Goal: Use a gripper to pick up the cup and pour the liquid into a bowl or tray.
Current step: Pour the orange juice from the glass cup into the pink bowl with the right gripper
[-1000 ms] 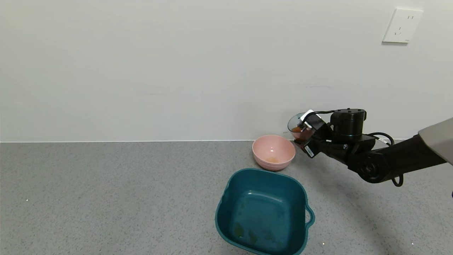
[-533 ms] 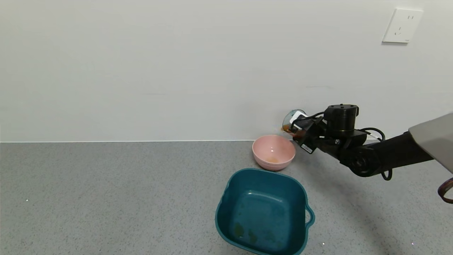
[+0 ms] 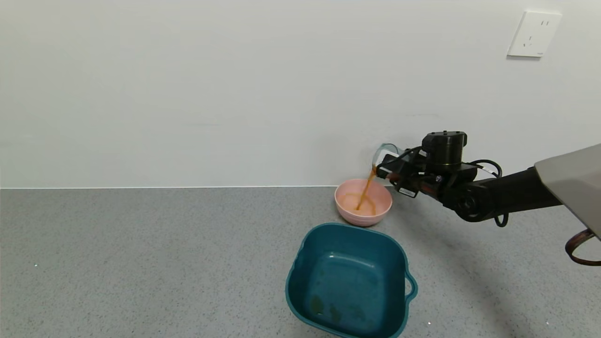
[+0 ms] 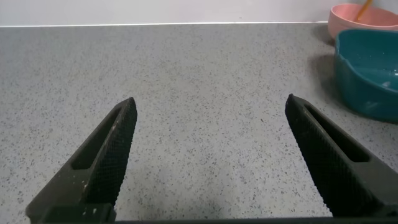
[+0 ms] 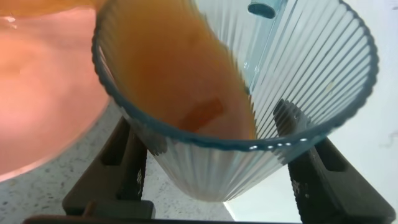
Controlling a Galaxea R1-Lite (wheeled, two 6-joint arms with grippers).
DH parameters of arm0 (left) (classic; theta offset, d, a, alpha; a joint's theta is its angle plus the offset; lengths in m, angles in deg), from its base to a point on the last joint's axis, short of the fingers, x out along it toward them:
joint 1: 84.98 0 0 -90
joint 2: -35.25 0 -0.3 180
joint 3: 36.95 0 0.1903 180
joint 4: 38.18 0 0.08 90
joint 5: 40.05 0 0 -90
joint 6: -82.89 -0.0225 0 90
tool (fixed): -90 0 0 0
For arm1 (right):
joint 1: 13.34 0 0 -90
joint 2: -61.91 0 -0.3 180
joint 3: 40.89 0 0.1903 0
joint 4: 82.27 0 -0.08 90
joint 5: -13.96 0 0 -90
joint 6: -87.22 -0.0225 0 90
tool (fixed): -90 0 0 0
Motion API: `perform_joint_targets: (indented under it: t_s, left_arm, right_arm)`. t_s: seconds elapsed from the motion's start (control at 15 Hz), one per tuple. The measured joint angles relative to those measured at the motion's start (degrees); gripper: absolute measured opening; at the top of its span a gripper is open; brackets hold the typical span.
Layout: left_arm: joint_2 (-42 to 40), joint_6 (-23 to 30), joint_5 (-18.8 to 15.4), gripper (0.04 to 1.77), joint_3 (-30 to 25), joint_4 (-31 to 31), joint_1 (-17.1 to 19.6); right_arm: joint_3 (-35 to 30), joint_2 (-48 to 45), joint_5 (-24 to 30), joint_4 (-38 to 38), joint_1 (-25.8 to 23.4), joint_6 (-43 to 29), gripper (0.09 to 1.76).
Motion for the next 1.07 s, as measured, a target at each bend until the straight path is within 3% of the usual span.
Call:
perform_joint_targets:
  t_s: [1.07]
  left_arm:
    - [0.0, 0.0, 0.0, 1.72, 0.0, 0.0, 0.0]
  right_arm:
    - [2.2, 0.8, -2.6, -0.7, -0.2, 11.5, 1.32]
